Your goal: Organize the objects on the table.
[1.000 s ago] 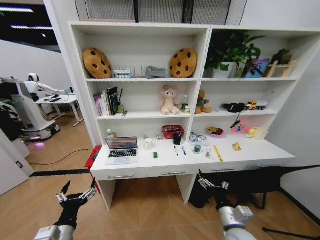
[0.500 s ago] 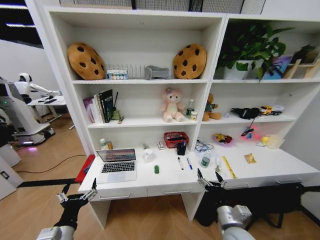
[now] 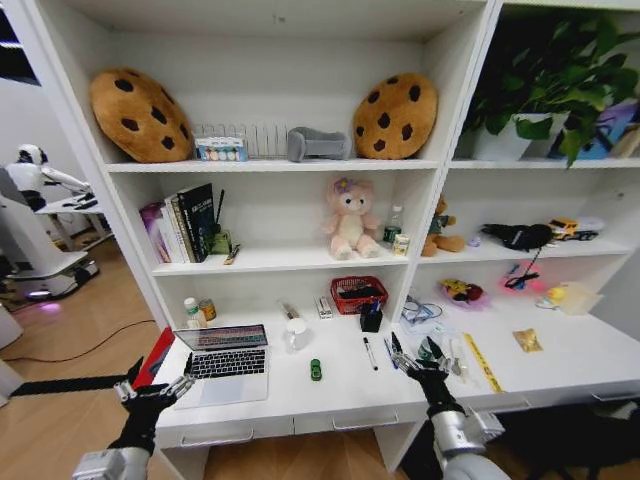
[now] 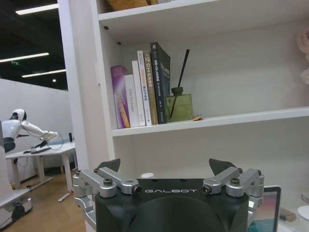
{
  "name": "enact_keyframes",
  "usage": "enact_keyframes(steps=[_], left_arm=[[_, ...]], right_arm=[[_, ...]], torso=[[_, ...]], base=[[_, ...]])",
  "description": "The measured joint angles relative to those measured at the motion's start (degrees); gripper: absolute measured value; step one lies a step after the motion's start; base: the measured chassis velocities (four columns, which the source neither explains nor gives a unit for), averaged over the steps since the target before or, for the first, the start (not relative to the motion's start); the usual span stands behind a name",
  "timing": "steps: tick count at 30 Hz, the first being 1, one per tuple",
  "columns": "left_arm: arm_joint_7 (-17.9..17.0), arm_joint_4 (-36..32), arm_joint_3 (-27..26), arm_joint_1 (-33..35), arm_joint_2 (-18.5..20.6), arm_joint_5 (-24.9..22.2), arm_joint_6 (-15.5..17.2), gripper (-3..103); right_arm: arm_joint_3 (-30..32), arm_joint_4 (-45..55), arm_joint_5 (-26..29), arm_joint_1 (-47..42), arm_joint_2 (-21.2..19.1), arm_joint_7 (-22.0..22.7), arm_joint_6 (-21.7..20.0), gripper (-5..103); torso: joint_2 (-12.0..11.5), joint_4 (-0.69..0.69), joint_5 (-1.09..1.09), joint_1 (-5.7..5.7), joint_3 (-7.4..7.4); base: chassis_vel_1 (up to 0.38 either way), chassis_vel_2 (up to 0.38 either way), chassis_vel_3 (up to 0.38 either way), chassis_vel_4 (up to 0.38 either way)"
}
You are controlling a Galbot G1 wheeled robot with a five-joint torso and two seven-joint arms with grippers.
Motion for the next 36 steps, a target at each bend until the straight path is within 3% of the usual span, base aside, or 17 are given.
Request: enact_keyframes(steps=[4, 9, 14, 17, 23, 25, 26, 28, 29, 31, 33, 34, 36], left_arm=[[-0.93, 0.72, -1.42, -1.16, 1.96, -2.01, 0.20, 97], [-0.55, 0.66, -1.01, -0.61, 0.59, -2.36, -0.65, 76], [-0.90, 0.80, -0.03, -0.08, -0.75, -0.80, -3.54, 54], [-0.90, 0.82, -0.03, 0.21, -0.85, -0.50, -4.24, 49], [0.49, 0.48, -0.16, 0.84, -0.88, -0.82, -5.87, 22], [0.86, 0.45, -0.19, 0.94, -0.83, -0.96, -6.04, 22], [1.56, 0.40, -0.27, 1.17, -0.50, -1.37, -6.26, 12], [1.84, 0.40, -0.29, 1.19, -0.05, -1.67, -6.28, 12], [2.15, 0.58, -0.35, 0.96, 1.26, -2.21, -6.29, 2], [2.20, 0.82, -0.47, 0.66, 2.73, -2.78, -6.26, 2], [2.21, 1.59, -0.97, -0.28, 7.69, -5.01, -5.37, 0], [2.21, 1.59, -0.97, -0.28, 7.69, -5.01, -5.37, 0], [1.45, 2.93, -1.63, -2.10, 13.34, -8.59, -4.23, 0]], right_arm=[[0.00, -0.07, -0.44, -0.51, 0.14, 0.05, 0.02, 100], [0.09, -0.07, -0.52, -0.66, 0.28, 0.31, 0.02, 100], [0.20, -0.05, -0.51, -0.85, 0.52, 0.70, -0.08, 100], [0.18, 0.02, -0.54, -1.01, 0.73, 0.76, -0.13, 100], [0.01, 0.11, -0.98, -1.34, 0.83, 0.83, -0.27, 100], [0.01, 0.12, -0.98, -1.35, 0.81, 0.84, -0.29, 100], [0.02, 0.12, -0.99, -1.34, 0.76, 0.86, -0.32, 100], [0.03, 0.08, -0.99, -1.34, 0.73, 0.87, -0.33, 100], [0.05, -0.07, -1.00, -1.35, 0.62, 0.88, -0.34, 100], [0.07, -0.15, -1.01, -1.42, 0.49, 0.88, -0.35, 100], [0.18, -0.24, -1.20, -1.65, 0.20, 0.82, -0.36, 100], [0.18, -0.24, -1.20, -1.65, 0.20, 0.82, -0.36, 100], [0.32, -0.24, -1.28, -1.82, 0.10, 0.75, -0.37, 100]], torso=[[0.00, -0.01, 0.00, 0.01, 0.00], [-0.04, 0.01, 0.00, 0.09, 0.03], [-0.04, 0.00, 0.01, 0.09, 0.03], [-0.04, 0.00, 0.01, 0.09, 0.03], [-0.04, 0.00, 0.01, 0.08, 0.03], [-0.04, 0.00, 0.01, 0.08, 0.03], [-0.04, 0.00, 0.01, 0.08, 0.03], [-0.04, 0.01, 0.01, 0.08, 0.03], [-0.04, 0.01, 0.01, 0.08, 0.03], [-0.04, 0.01, 0.00, 0.08, 0.02], [-0.05, -0.01, 0.00, 0.08, 0.03], [-0.05, -0.01, 0.00, 0.08, 0.03], [-0.04, -0.01, 0.00, 0.08, 0.02]], base=[[0.029, -0.034, -0.023, 0.025], [0.000, 0.000, 0.000, 0.000], [0.000, 0.000, 0.000, 0.000], [0.000, 0.000, 0.000, 0.000], [0.000, 0.000, 0.000, 0.000], [0.000, 0.000, 0.000, 0.000], [0.000, 0.000, 0.000, 0.000], [0.000, 0.000, 0.000, 0.000], [0.000, 0.000, 0.000, 0.000], [0.000, 0.000, 0.000, 0.000], [0.000, 0.000, 0.000, 0.000], [0.000, 0.000, 0.000, 0.000], [0.000, 0.000, 0.000, 0.000]])
